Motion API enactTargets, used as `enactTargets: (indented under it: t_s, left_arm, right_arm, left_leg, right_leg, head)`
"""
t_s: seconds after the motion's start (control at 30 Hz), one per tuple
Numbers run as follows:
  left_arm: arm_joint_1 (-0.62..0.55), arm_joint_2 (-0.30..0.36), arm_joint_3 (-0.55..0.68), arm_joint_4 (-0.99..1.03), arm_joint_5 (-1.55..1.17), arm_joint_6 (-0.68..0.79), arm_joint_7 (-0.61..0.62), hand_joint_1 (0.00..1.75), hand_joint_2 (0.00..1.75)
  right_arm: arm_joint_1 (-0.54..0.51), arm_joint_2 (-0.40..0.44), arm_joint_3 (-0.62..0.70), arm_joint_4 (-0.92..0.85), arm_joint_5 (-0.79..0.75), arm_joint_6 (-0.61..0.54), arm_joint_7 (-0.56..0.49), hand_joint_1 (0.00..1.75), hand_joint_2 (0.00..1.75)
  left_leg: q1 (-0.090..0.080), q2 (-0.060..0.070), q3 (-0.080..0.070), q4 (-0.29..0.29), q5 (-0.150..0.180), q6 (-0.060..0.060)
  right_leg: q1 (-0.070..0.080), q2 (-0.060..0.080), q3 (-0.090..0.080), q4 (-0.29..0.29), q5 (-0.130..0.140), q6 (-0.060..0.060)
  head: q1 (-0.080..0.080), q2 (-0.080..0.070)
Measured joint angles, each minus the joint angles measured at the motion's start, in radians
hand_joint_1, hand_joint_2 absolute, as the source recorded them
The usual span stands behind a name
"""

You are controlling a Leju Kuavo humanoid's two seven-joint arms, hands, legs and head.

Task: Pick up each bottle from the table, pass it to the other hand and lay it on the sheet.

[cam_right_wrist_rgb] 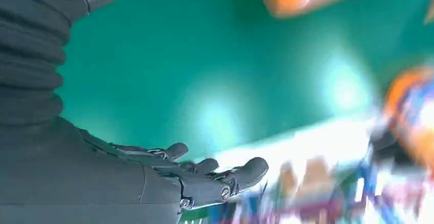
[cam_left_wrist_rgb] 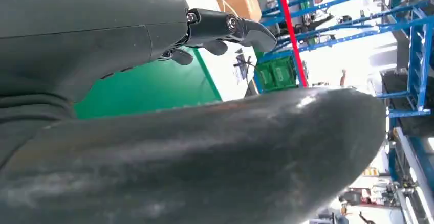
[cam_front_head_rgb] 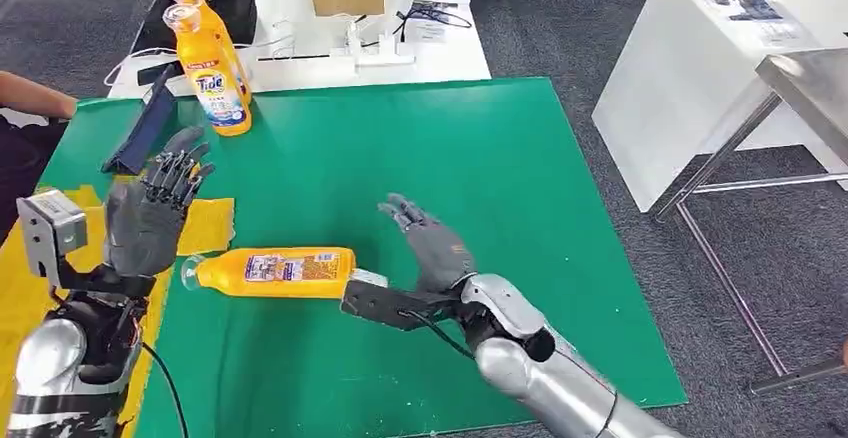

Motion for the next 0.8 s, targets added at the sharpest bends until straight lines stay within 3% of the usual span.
enactTargets:
  t_s: [0.27, 0.8]
  left_arm:
    - [0.069, -0.001, 0.015, -0.024, -0.039, -0.011, -0.028, 0.00, 0.00]
    - [0.071, -0.002, 0.019, -0.024, -0.048, -0.018, -0.032, 0.00, 0.00]
  right_arm:
    - [0.126, -0.021, -0.062, -0.080, 0.033, 0.059, -0.030, 0.00, 1.75]
    - [0.136, -0.043, -0.070, -0.080, 0.027, 0.096, -0.041, 0.00, 1.75]
  left_leg:
    - [0.000, 0.000, -0.001, 0.000, 0.000, 0.000]
    - [0.000, 0.000, -0.001, 0.000, 0.000, 0.000]
  right_leg:
    - [0.000, 0.000, -0.002, 0.000, 0.000, 0.000]
    - [0.000, 0.000, -0.001, 0.000, 0.000, 0.000]
  head:
    - [0.000, 0.000]
    - [0.000, 0.000]
